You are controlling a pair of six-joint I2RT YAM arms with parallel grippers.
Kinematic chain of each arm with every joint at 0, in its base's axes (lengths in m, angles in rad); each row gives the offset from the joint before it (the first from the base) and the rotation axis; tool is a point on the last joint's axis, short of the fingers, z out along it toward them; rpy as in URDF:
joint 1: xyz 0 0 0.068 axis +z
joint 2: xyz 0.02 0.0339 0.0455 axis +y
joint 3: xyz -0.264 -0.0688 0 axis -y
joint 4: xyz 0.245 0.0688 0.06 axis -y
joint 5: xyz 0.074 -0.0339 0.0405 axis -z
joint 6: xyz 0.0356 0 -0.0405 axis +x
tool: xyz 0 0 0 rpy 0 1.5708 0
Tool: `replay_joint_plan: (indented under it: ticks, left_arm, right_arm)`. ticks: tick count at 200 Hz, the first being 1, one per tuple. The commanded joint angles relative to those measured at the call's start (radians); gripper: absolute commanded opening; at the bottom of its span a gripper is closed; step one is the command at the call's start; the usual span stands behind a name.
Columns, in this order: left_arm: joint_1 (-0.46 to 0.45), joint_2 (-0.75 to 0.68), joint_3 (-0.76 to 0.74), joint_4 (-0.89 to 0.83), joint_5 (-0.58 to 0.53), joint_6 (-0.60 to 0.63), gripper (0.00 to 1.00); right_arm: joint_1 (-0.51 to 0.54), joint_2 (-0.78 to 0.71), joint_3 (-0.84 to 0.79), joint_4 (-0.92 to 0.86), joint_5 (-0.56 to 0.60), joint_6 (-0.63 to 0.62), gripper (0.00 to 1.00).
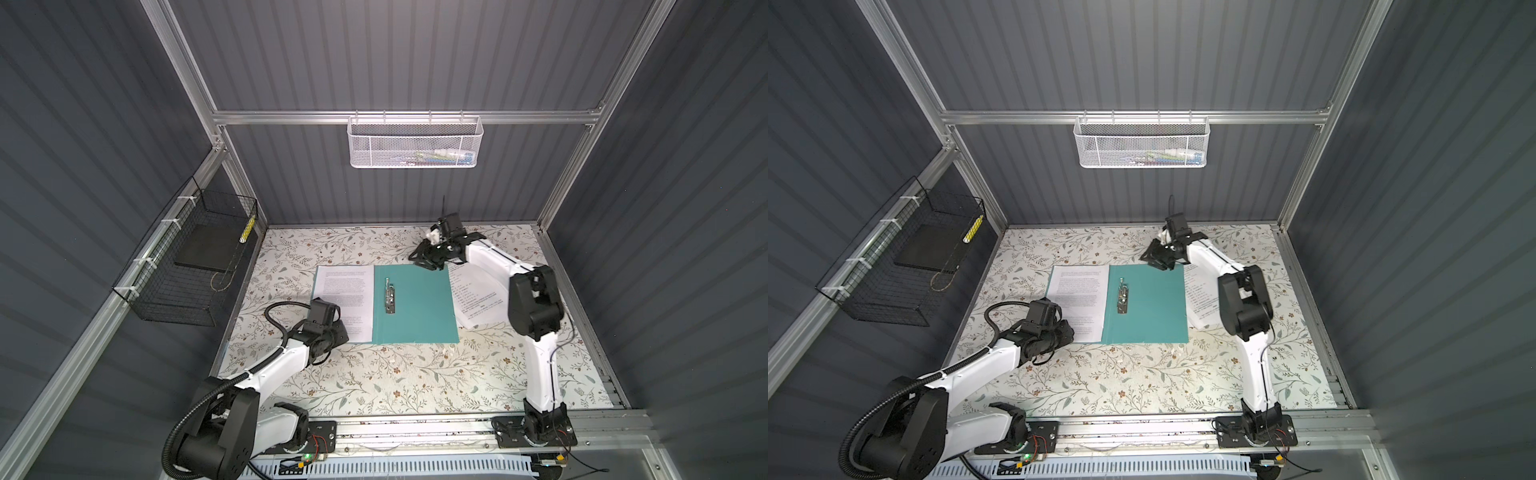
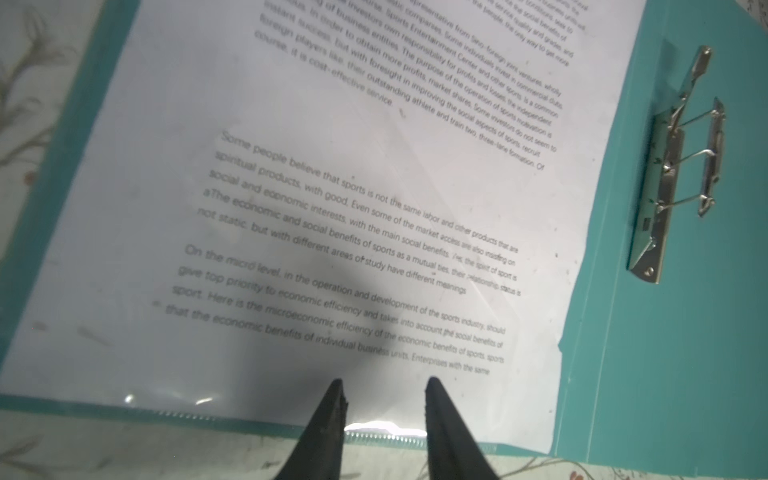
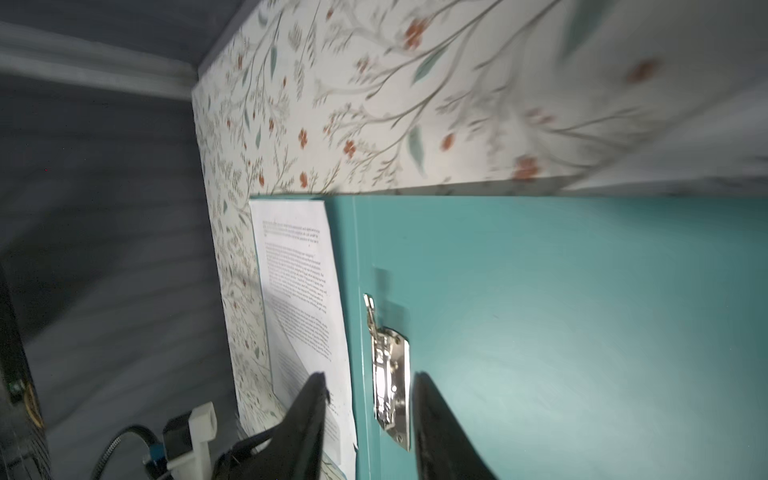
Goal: Put the files into the folder
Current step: 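Move the right gripper away from the clip to the stack of printed papers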
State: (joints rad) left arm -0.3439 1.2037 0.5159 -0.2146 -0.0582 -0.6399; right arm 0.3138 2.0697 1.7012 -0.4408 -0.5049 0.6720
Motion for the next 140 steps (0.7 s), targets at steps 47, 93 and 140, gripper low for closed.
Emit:
replay_joint_plan:
  ticks: [47, 93, 140]
  left_arm:
    - [0.006, -0.026, 0.297, -0.122, 0.008, 0.089, 0.6]
    - [0.0, 0.129, 0.447, -0.047, 0.155, 0.145, 0.7]
    - [-0.006, 0.16, 0.444, 0.002, 0.206, 0.158, 0.71]
  right_arm:
    - [-0.385, -0.318, -0.329, -0.137, 0.355, -0.256, 0.56]
    - [-0.499, -0.161, -0.243, -0.222, 0.107, -0.412, 0.63]
    - [-0.517, -0.062, -0.1, -0.293, 0.117, -0.594, 0.65]
